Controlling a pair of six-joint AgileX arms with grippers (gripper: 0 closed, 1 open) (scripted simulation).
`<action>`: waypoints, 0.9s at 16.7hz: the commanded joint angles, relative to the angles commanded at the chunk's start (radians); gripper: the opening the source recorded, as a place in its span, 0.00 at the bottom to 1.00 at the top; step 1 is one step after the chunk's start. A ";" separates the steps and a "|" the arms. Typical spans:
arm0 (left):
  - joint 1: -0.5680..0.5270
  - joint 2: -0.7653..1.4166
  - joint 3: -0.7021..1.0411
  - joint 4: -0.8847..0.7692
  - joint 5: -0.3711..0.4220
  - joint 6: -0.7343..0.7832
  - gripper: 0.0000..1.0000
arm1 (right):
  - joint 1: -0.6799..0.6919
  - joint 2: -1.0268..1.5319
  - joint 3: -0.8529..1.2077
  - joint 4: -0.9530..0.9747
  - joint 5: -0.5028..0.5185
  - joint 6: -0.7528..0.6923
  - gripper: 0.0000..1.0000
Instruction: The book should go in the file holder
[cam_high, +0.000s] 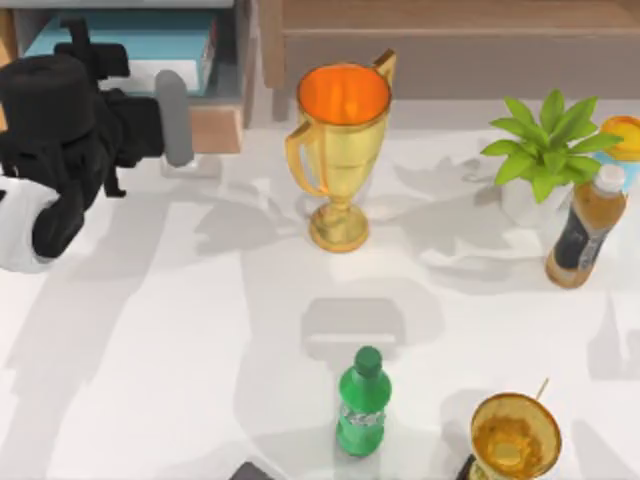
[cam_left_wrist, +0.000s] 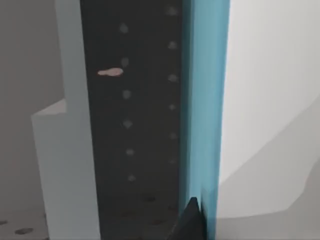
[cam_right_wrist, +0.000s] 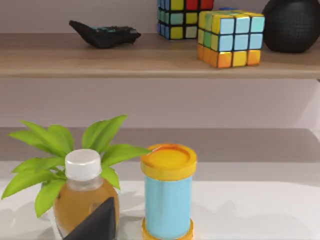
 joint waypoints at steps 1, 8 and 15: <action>0.000 0.000 0.000 0.000 0.000 0.000 0.00 | 0.000 0.000 0.000 0.000 0.000 0.000 1.00; 0.000 0.000 0.000 0.000 0.000 0.000 0.53 | 0.000 0.000 0.000 0.000 0.000 0.000 1.00; 0.000 0.000 0.000 0.000 0.000 0.000 1.00 | 0.000 0.000 0.000 0.000 0.000 0.000 1.00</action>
